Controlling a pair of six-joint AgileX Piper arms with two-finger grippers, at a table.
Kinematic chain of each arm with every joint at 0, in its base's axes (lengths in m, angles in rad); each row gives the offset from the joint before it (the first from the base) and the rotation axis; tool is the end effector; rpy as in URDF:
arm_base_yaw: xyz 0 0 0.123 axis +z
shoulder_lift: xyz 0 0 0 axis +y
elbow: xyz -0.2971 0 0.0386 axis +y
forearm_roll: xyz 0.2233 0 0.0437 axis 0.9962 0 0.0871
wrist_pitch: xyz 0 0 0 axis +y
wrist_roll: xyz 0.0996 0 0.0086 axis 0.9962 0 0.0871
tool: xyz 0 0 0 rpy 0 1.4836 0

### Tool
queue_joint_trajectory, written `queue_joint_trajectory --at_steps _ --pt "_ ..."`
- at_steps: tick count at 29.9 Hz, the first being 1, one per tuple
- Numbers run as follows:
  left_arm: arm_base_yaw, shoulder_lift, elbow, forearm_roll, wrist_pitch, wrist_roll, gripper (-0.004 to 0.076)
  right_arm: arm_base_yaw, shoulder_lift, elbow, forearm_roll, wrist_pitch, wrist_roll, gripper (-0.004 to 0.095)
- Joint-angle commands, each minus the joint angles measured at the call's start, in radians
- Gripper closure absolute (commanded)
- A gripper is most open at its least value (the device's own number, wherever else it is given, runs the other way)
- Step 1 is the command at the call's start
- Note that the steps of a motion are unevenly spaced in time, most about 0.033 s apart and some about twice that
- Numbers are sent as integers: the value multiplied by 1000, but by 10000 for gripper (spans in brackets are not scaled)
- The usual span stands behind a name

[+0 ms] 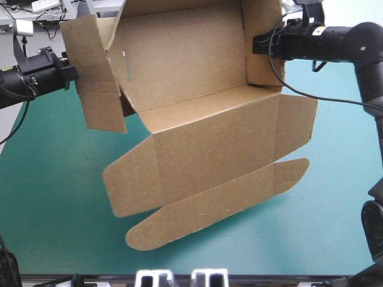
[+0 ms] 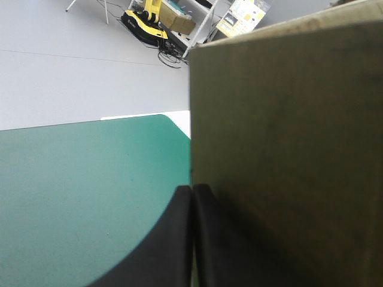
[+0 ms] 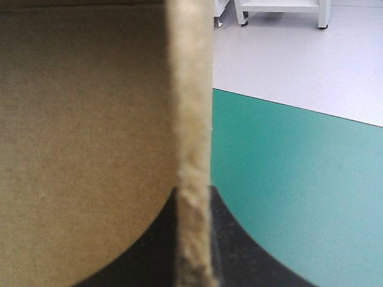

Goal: Fold the box

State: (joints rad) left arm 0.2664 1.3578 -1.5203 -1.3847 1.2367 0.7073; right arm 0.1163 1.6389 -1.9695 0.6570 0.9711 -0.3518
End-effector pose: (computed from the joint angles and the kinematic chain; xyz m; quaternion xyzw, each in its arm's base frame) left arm 0.2407 -0.0305 0.4919 0.1349 0.7252 -0.4600 0.4942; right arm 0.3257 0.0888 0.4937 -0.1632 0.8109 0.2649 0.4956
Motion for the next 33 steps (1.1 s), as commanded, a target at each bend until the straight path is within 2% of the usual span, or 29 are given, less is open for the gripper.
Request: queue_joint_trajectory --at_steps 1,7,19,23,29,31,33 --pt "-13 -30 -29 -76 47 -13 734 32 -28 -22 52 -98 15 925" --pt "-68 -30 -29 -70 44 -13 734 37 11 -22 36 -104 37 925" --pt "-207 -30 -29 12 -40 -15 734 37 44 -22 25 -109 44 925" --pt "-226 -30 -29 59 -89 -15 734 37 51 -22 5 -113 44 924" --pt "-228 -30 -29 149 -88 -15 733 37 55 -22 -33 -119 58 924" --pt "-228 -30 -29 160 -82 -15 724 37 55 -22 -51 -124 63 924" --pt "-228 -28 -29 160 -65 -15 680 37 55 -22 -53 -130 63 921"
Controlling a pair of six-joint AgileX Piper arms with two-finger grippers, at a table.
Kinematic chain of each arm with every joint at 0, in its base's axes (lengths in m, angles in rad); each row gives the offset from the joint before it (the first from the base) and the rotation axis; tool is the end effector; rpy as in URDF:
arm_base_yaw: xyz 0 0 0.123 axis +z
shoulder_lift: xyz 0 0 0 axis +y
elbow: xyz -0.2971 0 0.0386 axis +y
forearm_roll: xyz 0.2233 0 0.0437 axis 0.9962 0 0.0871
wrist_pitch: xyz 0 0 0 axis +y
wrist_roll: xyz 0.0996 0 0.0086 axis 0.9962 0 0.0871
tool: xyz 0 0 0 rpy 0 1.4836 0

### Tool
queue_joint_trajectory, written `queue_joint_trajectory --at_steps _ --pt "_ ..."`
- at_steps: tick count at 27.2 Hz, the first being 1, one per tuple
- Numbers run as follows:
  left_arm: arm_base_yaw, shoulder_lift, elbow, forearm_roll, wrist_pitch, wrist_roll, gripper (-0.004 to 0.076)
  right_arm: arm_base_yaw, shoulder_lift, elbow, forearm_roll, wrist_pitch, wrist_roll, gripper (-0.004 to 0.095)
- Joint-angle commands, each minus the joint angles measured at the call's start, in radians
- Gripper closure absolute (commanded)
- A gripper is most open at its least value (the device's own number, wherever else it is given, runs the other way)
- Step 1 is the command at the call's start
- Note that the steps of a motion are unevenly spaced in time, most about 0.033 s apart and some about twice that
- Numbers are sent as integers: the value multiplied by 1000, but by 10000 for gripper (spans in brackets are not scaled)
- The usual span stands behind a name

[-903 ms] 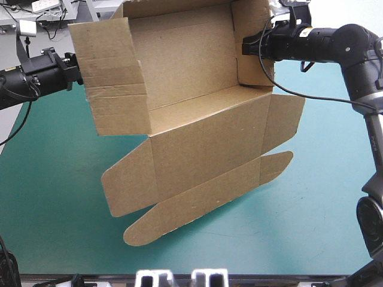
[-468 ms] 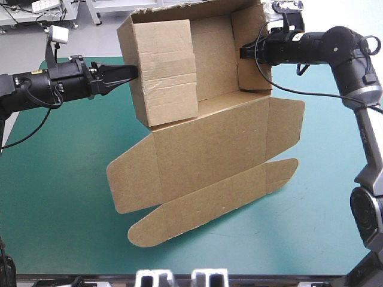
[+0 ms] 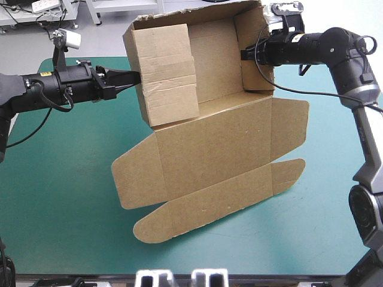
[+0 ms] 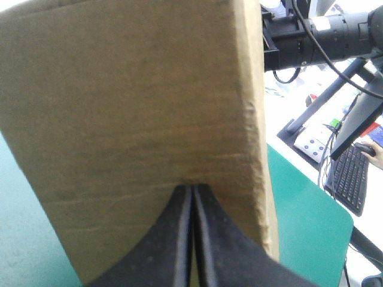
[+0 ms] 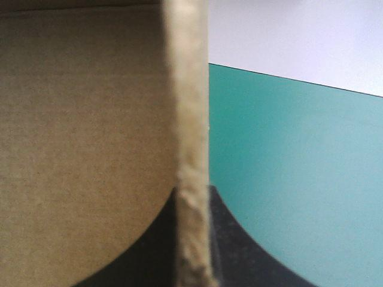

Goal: Fold the box

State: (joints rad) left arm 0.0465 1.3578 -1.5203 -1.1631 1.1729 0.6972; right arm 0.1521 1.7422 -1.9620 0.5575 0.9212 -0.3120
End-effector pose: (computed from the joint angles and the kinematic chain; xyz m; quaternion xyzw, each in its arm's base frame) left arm 0.2384 -0.0736 0.4749 0.2147 0.7636 -0.4138 0.4467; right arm 0.3644 0.0985 0.4543 -0.1506 0.8414 0.2349 0.4627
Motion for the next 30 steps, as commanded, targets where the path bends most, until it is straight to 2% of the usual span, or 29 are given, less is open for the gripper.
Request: queue_joint_trajectory --at_steps 1,7,10,17,21,25,28,30 --pt "-8 -28 -29 -62 6 -5 642 1 -49 -29 46 -87 23 913" --pt "-8 -28 -29 -86 32 -5 353 1 -47 -29 38 -103 23 909" --pt "-8 -28 -29 -139 32 -10 293 1 -41 -29 38 -103 23 909" --pt "-8 -28 -29 -92 -21 -12 295 49 -38 -29 -15 -102 44 909" --pt "-8 -28 -29 48 -100 -118 326 95 -38 -29 -60 -102 64 909" --pt "-8 -28 -29 204 -136 -182 352 147 -40 -29 -98 -102 88 909" --pt "-8 -26 -28 374 -211 -284 402 201 -62 -29 -160 -99 137 909" --pt "-8 -10 -28 395 -241 -304 423 234 -93 -29 -174 -99 162 909"
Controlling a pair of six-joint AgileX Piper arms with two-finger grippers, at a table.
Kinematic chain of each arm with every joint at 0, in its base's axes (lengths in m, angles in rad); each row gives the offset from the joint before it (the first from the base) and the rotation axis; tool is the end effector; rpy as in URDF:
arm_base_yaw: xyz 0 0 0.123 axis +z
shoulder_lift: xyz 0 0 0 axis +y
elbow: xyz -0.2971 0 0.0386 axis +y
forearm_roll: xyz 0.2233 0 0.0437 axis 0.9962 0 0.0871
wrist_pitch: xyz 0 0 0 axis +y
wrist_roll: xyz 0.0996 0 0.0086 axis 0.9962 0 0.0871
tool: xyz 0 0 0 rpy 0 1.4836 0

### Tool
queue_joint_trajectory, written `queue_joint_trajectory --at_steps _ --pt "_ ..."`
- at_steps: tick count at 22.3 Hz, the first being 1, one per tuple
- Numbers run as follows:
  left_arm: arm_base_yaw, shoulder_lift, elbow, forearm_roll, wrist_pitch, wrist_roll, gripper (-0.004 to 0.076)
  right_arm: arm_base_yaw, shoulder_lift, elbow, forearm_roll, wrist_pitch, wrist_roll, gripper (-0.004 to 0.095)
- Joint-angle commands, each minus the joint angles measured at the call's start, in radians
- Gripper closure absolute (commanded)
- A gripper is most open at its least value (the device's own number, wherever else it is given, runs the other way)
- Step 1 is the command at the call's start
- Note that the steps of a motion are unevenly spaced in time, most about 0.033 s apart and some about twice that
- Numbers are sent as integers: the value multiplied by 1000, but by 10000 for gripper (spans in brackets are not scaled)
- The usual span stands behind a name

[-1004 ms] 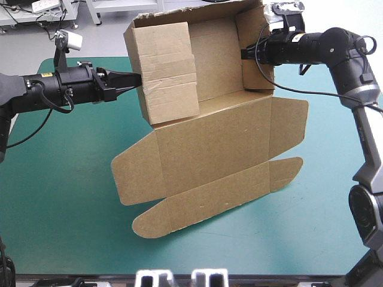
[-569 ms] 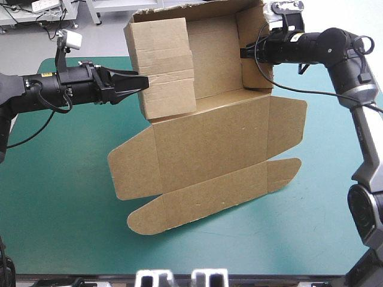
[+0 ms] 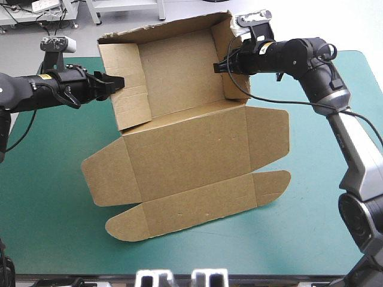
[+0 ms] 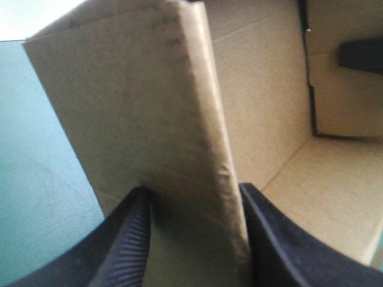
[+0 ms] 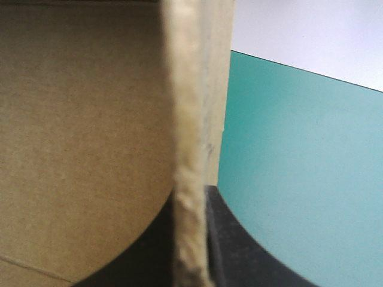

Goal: Fold the box

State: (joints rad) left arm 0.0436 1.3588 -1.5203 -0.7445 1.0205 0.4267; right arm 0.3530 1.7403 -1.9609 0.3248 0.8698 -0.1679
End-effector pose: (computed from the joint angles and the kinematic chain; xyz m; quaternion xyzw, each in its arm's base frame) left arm 0.2569 -0.0466 0.4527 0.1097 0.8529 -0.2653 0.4361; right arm 0.3480 0.1542 0.4513 -0.1920 0.8429 0.2020 0.4602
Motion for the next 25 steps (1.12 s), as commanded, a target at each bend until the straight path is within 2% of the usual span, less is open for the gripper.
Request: queue_joint_trajectory --at_steps 1,3,4,5,6,7,12,15,17,19,25 --pt "-6 -1 -28 -24 -93 -50 431 47 -101 -30 58 -47 25 909" --pt "-6 22 -28 -24 -82 -94 475 91 -128 -30 33 -45 58 909" --pt "-6 31 -28 -25 -64 -103 566 115 -133 -30 -33 -41 98 909" --pt "-6 29 -28 -28 -51 -103 700 136 -134 -30 -115 -13 159 909" --pt "-6 24 -28 -30 -49 -95 731 141 -134 -30 -145 2 176 909" --pt "-6 5 -28 -30 -45 -95 734 159 -134 -30 -209 38 212 909" --pt "-70 -56 -41 12 -41 -106 734 211 -132 -30 -348 186 305 909" --pt "-159 -37 -50 191 -51 -190 734 209 -110 -30 -388 295 331 909" --pt "-223 8 -50 368 -20 -290 734 207 -75 -30 -425 376 349 910" --pt "-274 68 -50 443 7 -335 734 207 -28 -30 -412 386 358 910" --pt "-292 204 -50 442 22 -427 734 198 104 -30 -325 382 358 917"
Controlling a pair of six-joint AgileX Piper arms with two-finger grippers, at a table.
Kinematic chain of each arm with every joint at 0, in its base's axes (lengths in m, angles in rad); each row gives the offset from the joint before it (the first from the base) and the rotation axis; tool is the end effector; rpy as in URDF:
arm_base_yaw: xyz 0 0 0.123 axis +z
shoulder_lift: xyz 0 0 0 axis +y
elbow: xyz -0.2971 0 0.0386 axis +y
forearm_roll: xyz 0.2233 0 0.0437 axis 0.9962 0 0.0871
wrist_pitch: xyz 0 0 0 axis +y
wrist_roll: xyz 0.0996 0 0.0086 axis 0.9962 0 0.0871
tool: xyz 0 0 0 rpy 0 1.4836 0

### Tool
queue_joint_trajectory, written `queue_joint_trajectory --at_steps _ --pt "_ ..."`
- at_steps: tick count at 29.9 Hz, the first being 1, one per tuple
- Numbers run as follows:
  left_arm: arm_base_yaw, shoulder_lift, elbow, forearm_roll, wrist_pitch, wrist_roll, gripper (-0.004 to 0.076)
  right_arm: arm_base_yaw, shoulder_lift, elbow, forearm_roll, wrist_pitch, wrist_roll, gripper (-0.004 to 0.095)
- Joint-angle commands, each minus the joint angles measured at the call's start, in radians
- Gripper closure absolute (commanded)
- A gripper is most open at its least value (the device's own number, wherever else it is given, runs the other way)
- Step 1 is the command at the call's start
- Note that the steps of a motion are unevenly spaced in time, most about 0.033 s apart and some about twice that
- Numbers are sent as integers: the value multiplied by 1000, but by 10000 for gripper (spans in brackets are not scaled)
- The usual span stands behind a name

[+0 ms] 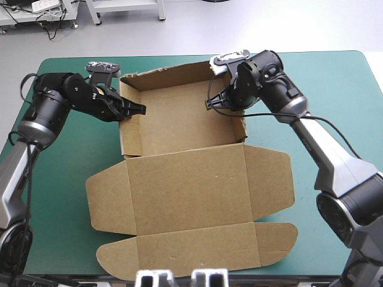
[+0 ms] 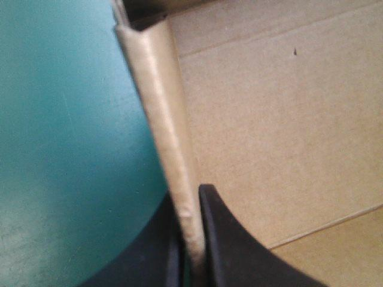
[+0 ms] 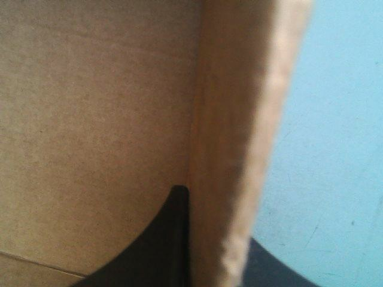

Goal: Fold the box

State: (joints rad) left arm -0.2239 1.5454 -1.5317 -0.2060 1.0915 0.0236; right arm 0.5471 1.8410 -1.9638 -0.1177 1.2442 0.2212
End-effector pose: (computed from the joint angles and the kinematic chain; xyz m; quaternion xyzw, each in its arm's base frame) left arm 0.2955 -0.0859 0.3784 0.0976 0.9522 -0.1273 0.2600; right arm 0.3334 0.1901 0.3844 -0.1595 0.9492 0.0447 0.2673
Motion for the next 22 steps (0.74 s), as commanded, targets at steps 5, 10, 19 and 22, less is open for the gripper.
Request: queue_joint_trajectory --at_steps 5,10,19,22 --pt "-24 113 -41 -97 -47 -99 734 -62 97 -27 308 -32 -62 917" --pt "-24 191 -77 -97 -35 -134 734 -127 153 -27 370 -39 -75 917" --pt "-24 312 -158 -106 4 -144 734 -165 190 -27 373 -73 -121 917" --pt "-24 341 -162 -109 22 -144 734 -165 192 -27 360 -88 -168 917"
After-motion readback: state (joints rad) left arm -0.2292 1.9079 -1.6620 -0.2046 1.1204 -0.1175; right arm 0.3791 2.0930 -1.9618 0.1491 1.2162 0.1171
